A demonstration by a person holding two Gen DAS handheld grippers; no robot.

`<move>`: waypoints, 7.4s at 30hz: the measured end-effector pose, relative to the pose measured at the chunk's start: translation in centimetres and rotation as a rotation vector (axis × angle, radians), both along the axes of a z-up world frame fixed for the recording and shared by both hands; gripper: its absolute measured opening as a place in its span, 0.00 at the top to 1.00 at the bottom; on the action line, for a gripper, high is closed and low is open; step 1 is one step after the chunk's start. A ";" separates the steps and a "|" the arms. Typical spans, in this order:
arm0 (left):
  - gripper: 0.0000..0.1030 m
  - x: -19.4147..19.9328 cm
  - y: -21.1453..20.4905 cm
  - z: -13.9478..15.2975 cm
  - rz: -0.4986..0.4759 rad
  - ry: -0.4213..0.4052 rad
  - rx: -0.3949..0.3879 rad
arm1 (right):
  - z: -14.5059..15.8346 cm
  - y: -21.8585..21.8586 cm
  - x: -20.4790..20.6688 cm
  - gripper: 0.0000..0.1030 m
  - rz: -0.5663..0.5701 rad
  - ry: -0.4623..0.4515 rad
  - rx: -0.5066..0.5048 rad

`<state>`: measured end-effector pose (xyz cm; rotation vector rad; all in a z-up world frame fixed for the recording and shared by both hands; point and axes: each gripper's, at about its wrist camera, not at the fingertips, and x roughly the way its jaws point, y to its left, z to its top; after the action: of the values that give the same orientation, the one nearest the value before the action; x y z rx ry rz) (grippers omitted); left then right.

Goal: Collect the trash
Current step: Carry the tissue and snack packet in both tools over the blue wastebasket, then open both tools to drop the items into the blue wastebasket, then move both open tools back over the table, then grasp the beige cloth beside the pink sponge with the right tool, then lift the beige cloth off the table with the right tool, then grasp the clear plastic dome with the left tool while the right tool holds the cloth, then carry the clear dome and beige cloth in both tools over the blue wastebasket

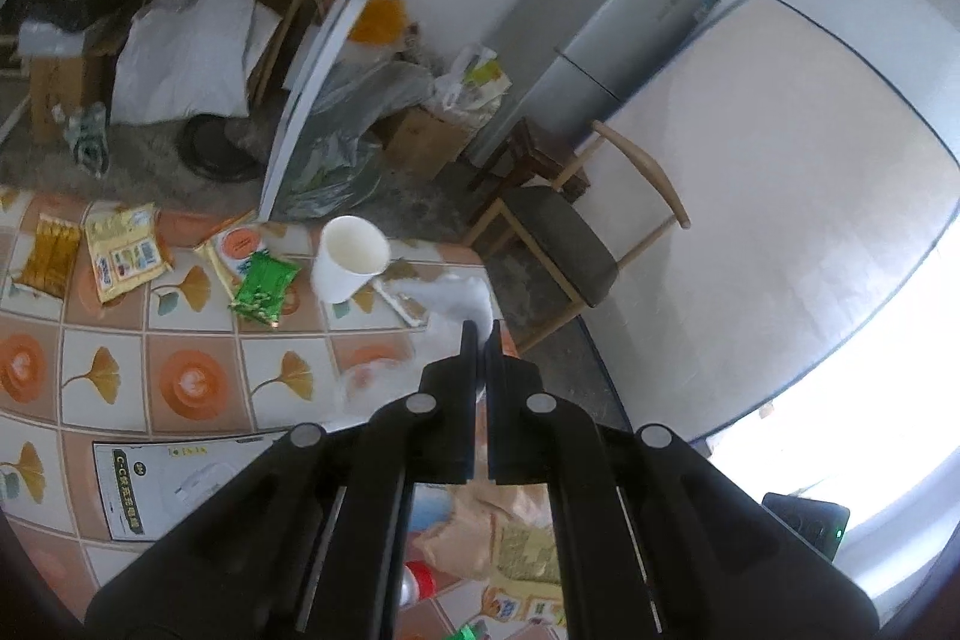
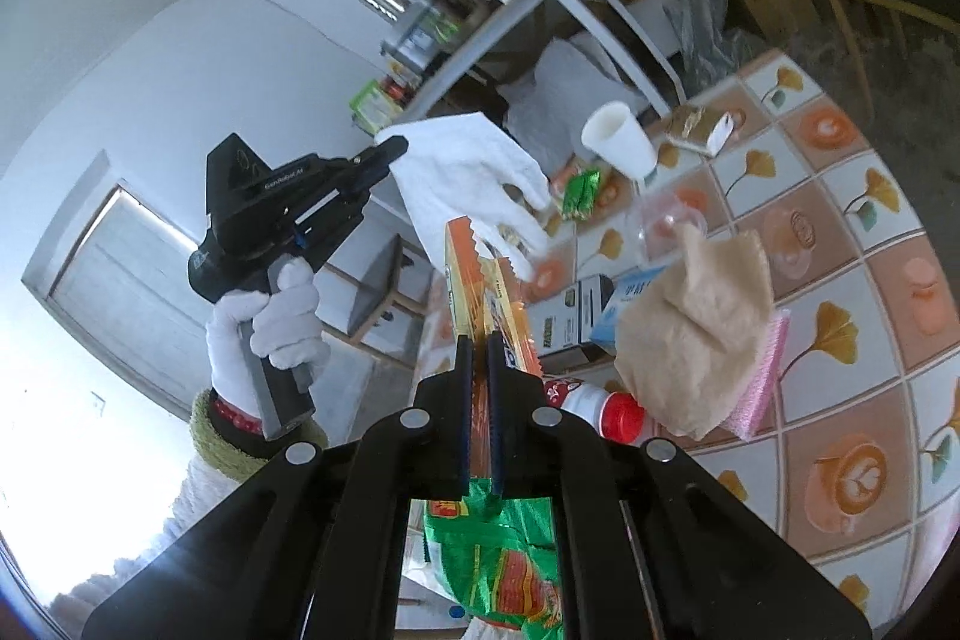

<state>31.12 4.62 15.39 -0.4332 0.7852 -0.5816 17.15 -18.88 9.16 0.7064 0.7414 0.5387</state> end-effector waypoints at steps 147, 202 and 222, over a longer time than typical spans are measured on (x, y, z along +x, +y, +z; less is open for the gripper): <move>0.24 -5.4 -14.7 -15.6 -0.551 -0.136 0.759 | -15.6 -9.0 3.0 0.47 -0.125 0.326 0.055; 0.37 10.1 -12.3 -17.8 0.005 0.232 0.491 | -16.2 -11.3 2.8 0.95 -0.251 0.273 0.019; 0.37 -4.7 -31.4 -8.3 -0.464 0.002 0.350 | -13.9 -23.9 -10.3 0.96 -0.601 0.201 0.087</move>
<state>26.43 -26.78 7.07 0.0774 0.9761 -0.8544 6.86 -42.80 -4.73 1.0248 0.6508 -0.0508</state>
